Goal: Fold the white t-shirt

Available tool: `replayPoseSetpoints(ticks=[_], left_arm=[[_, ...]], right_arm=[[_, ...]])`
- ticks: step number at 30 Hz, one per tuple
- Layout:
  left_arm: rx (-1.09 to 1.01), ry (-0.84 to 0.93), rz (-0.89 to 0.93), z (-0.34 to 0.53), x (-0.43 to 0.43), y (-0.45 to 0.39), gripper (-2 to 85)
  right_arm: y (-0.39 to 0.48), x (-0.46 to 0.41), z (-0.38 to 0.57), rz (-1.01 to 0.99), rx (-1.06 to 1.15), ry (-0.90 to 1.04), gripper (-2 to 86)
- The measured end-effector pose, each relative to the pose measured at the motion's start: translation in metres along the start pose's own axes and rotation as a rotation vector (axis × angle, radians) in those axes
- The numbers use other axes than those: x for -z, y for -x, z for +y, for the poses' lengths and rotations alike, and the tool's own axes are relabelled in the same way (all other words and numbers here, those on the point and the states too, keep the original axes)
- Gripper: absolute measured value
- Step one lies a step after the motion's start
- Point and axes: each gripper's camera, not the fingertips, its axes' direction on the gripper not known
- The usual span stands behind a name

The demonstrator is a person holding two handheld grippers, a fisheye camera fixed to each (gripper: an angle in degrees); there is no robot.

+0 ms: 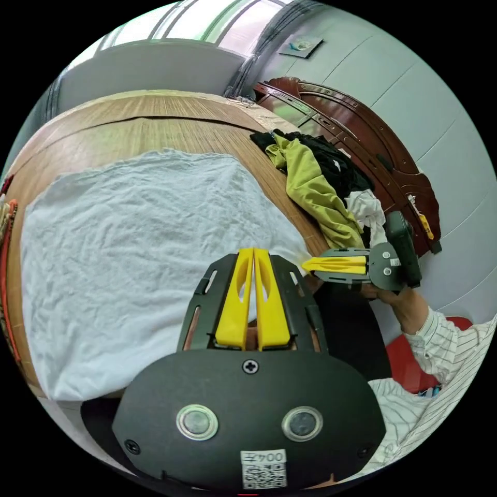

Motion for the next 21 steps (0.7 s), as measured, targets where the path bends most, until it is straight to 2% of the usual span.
replayPoseSetpoints(ticks=[4,10,12,14,17,21], left_arm=[[-0.006,-0.014,-0.209,0.073,0.097,0.067,0.6],[0.234,0.13,-0.339,0.19,0.189,0.233,0.8],[0.33,0.059,-0.305,0.227,0.229,0.269,0.9],[0.472,-0.054,-0.162,0.272,0.263,0.304,1.2],[0.593,-0.118,0.065,0.316,0.264,0.338,2.5],[0.752,-0.24,0.246,0.356,0.258,0.372,6.7]], right_arm=[[0.013,-0.003,-0.015,0.041,0.023,0.052,-0.6],[0.02,-0.006,-0.035,0.05,0.021,0.117,-0.6],[0.019,-0.006,-0.04,0.031,-0.001,0.128,-0.5],[0.019,-0.007,-0.043,0.022,-0.02,0.131,-0.5],[0.019,-0.008,-0.046,0.016,-0.057,0.127,-0.5],[0.021,-0.009,-0.049,0.017,-0.083,0.127,-0.5]])
